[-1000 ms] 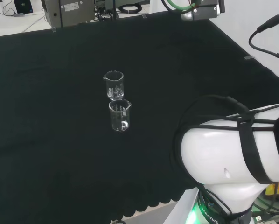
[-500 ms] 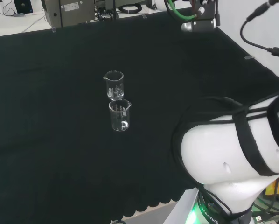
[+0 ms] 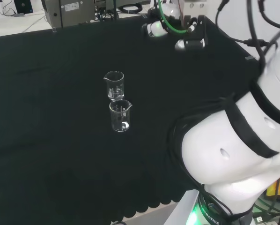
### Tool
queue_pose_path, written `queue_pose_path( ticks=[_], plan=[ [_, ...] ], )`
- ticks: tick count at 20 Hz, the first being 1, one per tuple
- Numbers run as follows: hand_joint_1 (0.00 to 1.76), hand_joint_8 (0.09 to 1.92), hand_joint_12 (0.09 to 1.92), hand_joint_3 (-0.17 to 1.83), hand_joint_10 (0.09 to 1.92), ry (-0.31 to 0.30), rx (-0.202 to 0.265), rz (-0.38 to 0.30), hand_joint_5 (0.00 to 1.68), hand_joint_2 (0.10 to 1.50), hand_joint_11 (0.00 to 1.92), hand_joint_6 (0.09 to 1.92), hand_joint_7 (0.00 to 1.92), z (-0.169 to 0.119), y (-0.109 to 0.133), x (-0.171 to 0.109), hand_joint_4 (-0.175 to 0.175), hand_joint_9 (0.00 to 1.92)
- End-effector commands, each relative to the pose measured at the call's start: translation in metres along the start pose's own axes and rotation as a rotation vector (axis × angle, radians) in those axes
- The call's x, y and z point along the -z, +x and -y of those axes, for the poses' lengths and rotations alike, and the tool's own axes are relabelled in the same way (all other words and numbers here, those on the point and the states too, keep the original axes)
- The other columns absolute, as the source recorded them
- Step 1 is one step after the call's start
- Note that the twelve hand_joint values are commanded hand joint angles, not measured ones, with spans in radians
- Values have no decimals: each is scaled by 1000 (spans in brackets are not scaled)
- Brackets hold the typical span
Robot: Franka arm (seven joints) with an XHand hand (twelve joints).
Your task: Pick up the beaker on the right.
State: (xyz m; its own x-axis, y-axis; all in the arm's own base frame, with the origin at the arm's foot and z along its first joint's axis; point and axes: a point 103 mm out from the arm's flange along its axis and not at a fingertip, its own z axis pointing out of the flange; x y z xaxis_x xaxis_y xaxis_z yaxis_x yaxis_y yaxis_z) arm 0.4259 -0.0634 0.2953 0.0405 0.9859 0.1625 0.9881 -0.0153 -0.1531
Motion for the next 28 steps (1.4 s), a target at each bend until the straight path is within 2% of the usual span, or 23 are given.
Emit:
queue_pose_path(
  ticks=[1, 4, 8, 12, 16, 21, 24, 26, 28],
  plan=[
    [414, 573, 1385, -11, 625, 4, 61, -95, 315, 1123, 24, 87, 161, -60, -12, -53, -28, 359],
    [479, 577, 1385, -34, 630, 24, 81, -117, 309, 1076, 20, 87, 163, -71, -7, -75, -28, 359],
    [527, 583, 1387, -53, 636, 49, 100, -201, 303, 1043, 15, 87, 165, -85, -5, -100, -29, 362],
    [587, 591, 1390, -77, 634, 73, 136, -201, 298, 1002, 6, 87, 177, -96, -1, -118, -30, 364],
    [604, 592, 1391, -89, 626, 107, 141, -209, 296, 986, 0, 87, 173, -104, -2, -134, -29, 344],
    [613, 592, 1386, -98, 621, 142, 174, -204, 296, 978, 0, 87, 165, -109, -2, -151, -27, 328],
    [614, 591, 1381, -100, 620, 134, 198, -227, 295, 978, 0, 87, 160, -111, 0, -159, -26, 321],
    [621, 581, 1357, -108, 616, 164, 226, -248, 292, 976, 0, 87, 133, -113, 2, -165, -26, 296],
    [631, 566, 1320, -119, 612, 158, 241, -298, 270, 974, 0, 87, 91, -115, 4, -171, -25, 261]
  ],
)
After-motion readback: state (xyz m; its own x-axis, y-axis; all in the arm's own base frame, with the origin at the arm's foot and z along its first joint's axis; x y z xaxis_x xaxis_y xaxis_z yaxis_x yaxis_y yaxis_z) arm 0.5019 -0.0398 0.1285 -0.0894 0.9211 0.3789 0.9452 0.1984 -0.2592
